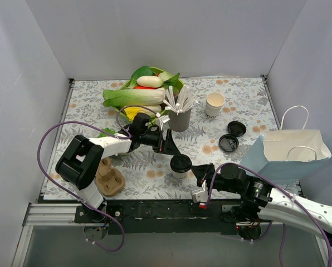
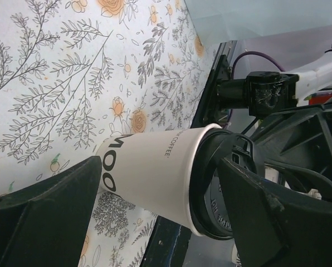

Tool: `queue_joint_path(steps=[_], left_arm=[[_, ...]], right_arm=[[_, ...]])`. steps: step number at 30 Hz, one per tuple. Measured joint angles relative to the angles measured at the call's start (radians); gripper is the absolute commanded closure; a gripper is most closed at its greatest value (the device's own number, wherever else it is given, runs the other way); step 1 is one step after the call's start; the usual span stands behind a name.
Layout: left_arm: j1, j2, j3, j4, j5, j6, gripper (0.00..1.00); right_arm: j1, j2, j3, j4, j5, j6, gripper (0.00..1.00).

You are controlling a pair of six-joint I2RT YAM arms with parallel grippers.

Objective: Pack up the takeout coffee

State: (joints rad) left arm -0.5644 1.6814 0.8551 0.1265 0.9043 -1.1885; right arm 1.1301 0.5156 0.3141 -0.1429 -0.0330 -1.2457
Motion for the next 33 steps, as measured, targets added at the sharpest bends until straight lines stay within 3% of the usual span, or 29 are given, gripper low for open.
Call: queue_joint_path(steps=[33], left_arm=[[-0.001,0.013,0.006,0.04,0.062,-0.053,0.15]], right_arm=[[0.003,0.073,0.033,-0.036,0.059,0.069,0.81]])
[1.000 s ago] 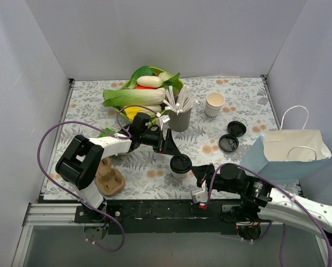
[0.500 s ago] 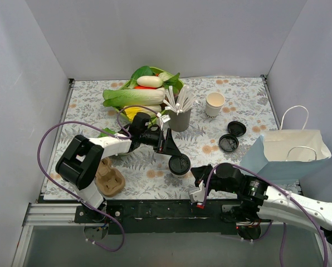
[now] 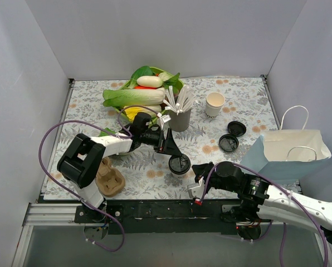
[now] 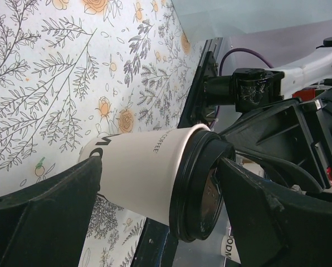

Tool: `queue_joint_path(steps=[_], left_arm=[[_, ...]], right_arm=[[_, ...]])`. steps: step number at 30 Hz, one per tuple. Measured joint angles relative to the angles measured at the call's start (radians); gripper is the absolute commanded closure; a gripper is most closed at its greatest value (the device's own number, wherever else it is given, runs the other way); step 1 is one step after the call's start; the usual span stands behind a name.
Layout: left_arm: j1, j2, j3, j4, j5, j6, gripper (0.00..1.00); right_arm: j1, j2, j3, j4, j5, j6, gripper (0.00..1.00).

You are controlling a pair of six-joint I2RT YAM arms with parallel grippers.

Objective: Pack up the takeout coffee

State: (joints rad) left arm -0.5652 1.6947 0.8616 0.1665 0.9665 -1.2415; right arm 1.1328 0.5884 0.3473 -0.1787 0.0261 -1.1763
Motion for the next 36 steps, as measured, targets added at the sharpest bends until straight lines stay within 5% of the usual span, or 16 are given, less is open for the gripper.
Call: queue_joint_path(steps=[19,28,32,36], left_arm=[[0.0,0.064,0.084,-0.032,-0.016,0.115,0.15],[0.0,0.066,0.15,-0.053,-0.017,0.13,0.13],[0.0,0.039,0.175,-0.07,-0.02,0.13,0.11],[0.021,-0.05,0.158,-0.11,-0.044,0.118,0.11]], right_arm=[[0.0,0.072,0.103,-0.05,0.104,0.187,0.75],[0.0,0.146,0.299,-0.135,0.163,0.425,0.55],[-0.028,0.171,0.374,-0.182,0.184,0.531,0.35],[-0.103,0.252,0.487,-0.251,0.172,0.628,0.3]])
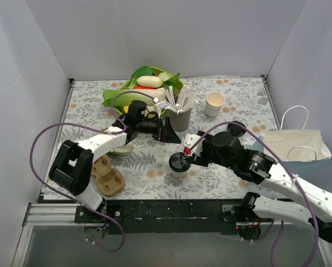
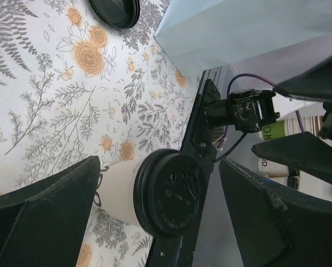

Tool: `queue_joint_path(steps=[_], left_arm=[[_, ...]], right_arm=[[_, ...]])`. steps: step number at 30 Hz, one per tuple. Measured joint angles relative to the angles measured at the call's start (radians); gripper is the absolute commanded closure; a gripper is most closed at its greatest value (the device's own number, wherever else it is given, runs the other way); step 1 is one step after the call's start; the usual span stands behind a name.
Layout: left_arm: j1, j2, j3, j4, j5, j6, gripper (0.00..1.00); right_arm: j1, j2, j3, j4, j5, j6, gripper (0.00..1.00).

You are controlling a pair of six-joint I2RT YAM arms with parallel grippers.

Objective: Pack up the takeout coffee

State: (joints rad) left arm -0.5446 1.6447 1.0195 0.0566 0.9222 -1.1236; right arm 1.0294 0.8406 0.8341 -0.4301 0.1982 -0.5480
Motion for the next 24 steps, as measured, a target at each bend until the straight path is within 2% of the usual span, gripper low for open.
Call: queue_joint_path(steps=[2,5,10,17,24], left_arm=[[0.031,-0.067,-0.035,-0.015,-0.005,-0.019,0.11],[0.083,-0.174,-0.101,-0.056,-0.014,-0.041,0.11],[0.092,-0.229,-0.201,-0.065,-0.011,-0.091,0.11],[0.09,-0.204,-0.292,-0.021,0.008,-0.164,0.11],[0.09,-0.174,-0.311,0.081,0.043,-0.231,0.11]], right_arm=[[-0.035,0.048,0.069,-0.05,-0.049,0.031,0.3],[-0.11,0.145,0.182,-0.126,-0.206,0.085,0.27],[-0.236,0.33,0.304,-0.214,-0.444,0.178,0.2],[-0.356,0.459,0.302,-0.277,-0.671,0.258,0.09],[-0.361,0.493,0.302,-0.281,-0.784,0.255,0.06]])
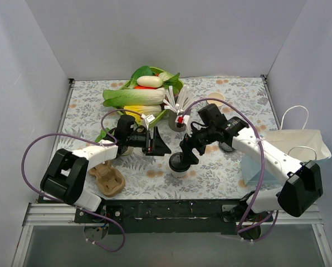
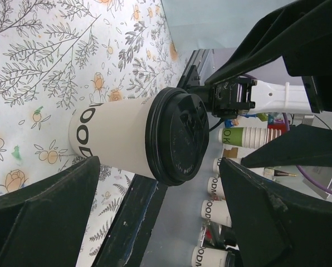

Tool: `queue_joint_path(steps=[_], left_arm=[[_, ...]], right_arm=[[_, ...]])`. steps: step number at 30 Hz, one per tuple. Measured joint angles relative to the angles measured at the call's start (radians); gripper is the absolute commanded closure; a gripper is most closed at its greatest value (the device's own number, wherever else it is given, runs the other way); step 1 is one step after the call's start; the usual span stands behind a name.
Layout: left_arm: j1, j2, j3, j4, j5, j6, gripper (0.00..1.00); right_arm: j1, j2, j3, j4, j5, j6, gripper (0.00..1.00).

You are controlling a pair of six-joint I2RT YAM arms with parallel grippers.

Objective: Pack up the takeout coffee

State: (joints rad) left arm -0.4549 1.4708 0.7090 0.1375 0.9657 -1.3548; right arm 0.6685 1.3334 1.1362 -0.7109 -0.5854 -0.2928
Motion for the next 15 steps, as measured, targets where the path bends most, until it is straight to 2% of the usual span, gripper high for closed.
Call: queue_joint_path(steps=[5,15], left_arm=[[0.0,0.039,-0.003,0.036,0.024,-0.029,0.11],[-0.008,0.062,-0.005,0.08,0.046,-0.04,0.12]], right_arm=[[-0.001,0.029,0.0,-0.015,-0.069,-0.029,0.04],[-0.001,0.06,0.0,-0.02,-0.073,-0.182,0.02]])
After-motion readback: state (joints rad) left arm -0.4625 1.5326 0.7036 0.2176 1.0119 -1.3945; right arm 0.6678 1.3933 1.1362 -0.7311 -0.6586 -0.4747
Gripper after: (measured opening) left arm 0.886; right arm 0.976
